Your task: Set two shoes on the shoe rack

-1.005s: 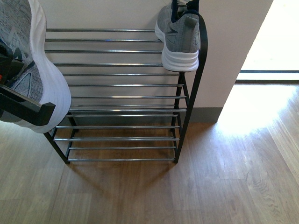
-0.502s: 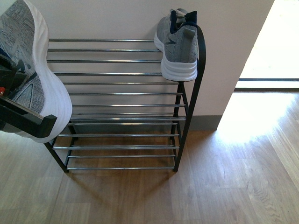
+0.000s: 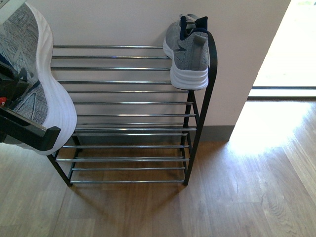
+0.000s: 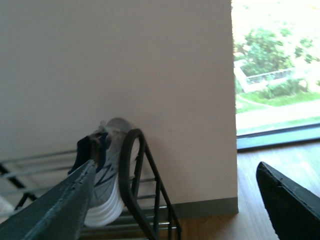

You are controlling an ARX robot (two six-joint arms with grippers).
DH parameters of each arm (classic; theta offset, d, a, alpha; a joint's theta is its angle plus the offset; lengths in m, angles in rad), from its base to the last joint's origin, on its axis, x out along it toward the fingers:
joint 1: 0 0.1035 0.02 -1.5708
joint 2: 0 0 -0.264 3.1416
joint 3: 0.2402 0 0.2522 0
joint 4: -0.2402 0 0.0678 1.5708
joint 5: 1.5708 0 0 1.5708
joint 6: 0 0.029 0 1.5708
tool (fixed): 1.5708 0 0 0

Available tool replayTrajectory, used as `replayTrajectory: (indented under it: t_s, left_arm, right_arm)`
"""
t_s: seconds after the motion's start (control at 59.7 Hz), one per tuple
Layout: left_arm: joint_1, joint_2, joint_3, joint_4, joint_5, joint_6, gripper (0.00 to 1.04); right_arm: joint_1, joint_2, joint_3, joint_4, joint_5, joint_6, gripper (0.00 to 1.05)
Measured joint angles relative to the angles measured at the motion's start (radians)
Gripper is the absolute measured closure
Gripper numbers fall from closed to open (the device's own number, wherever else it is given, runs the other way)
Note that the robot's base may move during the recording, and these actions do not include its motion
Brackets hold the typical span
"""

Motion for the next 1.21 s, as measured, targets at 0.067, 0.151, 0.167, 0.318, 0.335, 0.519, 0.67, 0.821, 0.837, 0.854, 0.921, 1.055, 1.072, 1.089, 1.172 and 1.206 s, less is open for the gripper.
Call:
replayTrajectory:
  t_s: [0.067,0.151,0.167,0.318,0.335,0.519,0.67,0.821,0.837,0.854,0.921,1.055,1.072,1.089,1.172,1.206]
  left_arm:
    - [0.0,0.0,0.0,0.0,-0.001,0.0,1.03]
    - [0.0,0.0,0.0,0.0,-0.002,0.0,1.03]
    - [0.0,0.0,0.0,0.0,-0.001,0.0,1.03]
    - [0.0,0.0,0.0,0.0,0.0,0.0,1.03]
    - [0.0,0.0,0.0,0.0,0.0,0.0,1.03]
    - [0.0,0.0,0.0,0.0,-0.001,0.0,1.03]
    - [0.0,0.0,0.0,0.0,-0.001,0.0,1.03]
    - [0.0,0.0,0.0,0.0,-0.001,0.0,1.03]
    - [0.0,0.0,0.0,0.0,-0.001,0.0,1.03]
    - [0.0,0.0,0.0,0.0,-0.001,0.0,1.03]
    - [0.0,0.0,0.0,0.0,-0.001,0.0,1.03]
    - [0.0,0.0,0.0,0.0,-0.001,0.0,1.03]
    - [0.0,0.0,0.0,0.0,-0.001,0.0,1.03]
    - [0.0,0.0,0.0,0.0,-0.001,0.0,1.03]
    - [0.0,0.0,0.0,0.0,-0.001,0.0,1.03]
    - [0.0,0.0,0.0,0.0,-0.001,0.0,1.03]
  right_arm:
    - [0.005,-0.029,-0.038,0.01,-0.032,-0.096,0.27]
    - [0.019,-0.071,-0.102,0.025,-0.028,-0.156,0.41]
    - [0.021,-0.076,-0.109,0.027,-0.025,-0.161,0.42]
    - [0.044,-0.145,-0.204,0.046,0.001,-0.192,0.65]
    - [0.048,-0.156,-0.217,0.048,0.005,-0.193,0.69]
    - [0.082,-0.27,-0.328,0.048,0.039,-0.213,1.03]
    - [0.154,-0.359,-0.388,0.018,0.101,-0.212,1.03]
    - [0.156,-0.436,-0.426,-0.021,0.109,-0.212,1.03]
    - [0.156,-0.447,-0.432,-0.028,0.109,-0.212,1.03]
    - [0.156,-0.458,-0.437,-0.034,0.109,-0.212,1.03]
    - [0.156,-0.491,-0.449,-0.055,0.109,-0.212,1.03]
    - [0.156,-0.555,-0.467,-0.098,0.109,-0.212,1.03]
    - [0.156,-0.566,-0.47,-0.106,0.109,-0.212,1.03]
    - [0.156,-0.571,-0.472,-0.11,0.109,-0.212,1.03]
    - [0.156,-0.614,-0.483,-0.141,0.109,-0.212,1.03]
    - [0.156,-0.624,-0.49,-0.145,0.109,-0.212,1.03]
